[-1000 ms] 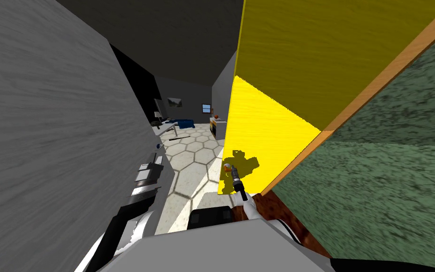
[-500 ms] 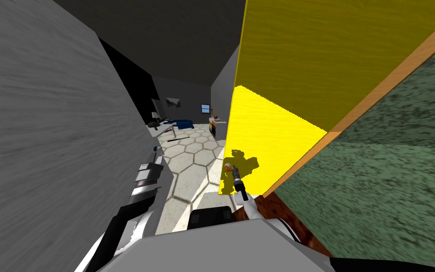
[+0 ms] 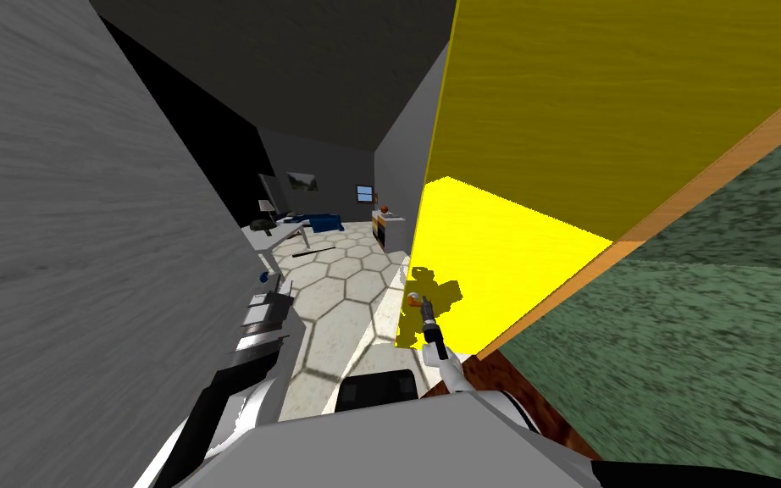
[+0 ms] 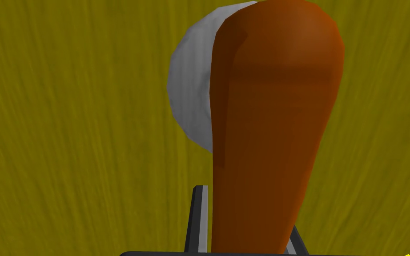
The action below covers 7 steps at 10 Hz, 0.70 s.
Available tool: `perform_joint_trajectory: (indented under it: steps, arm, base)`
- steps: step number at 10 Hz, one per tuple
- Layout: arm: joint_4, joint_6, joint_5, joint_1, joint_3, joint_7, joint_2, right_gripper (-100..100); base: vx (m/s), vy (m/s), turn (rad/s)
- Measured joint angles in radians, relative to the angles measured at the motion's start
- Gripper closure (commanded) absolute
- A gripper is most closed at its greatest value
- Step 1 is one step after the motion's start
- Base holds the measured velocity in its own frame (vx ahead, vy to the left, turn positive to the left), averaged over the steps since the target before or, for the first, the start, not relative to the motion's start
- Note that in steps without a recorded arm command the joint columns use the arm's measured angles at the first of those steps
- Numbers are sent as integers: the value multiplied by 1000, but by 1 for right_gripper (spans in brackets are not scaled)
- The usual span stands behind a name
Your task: Push the door open
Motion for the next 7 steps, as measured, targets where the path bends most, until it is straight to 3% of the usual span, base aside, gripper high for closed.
perform_joint_trajectory:
  steps: [4,7]
  arm:
    - [-18,10,-22,14,-39,15,12,100]
    - [-24,11,-32,21,-58,20,10,100]
  base:
    - [160,80,-63]
    - [118,12,-44]
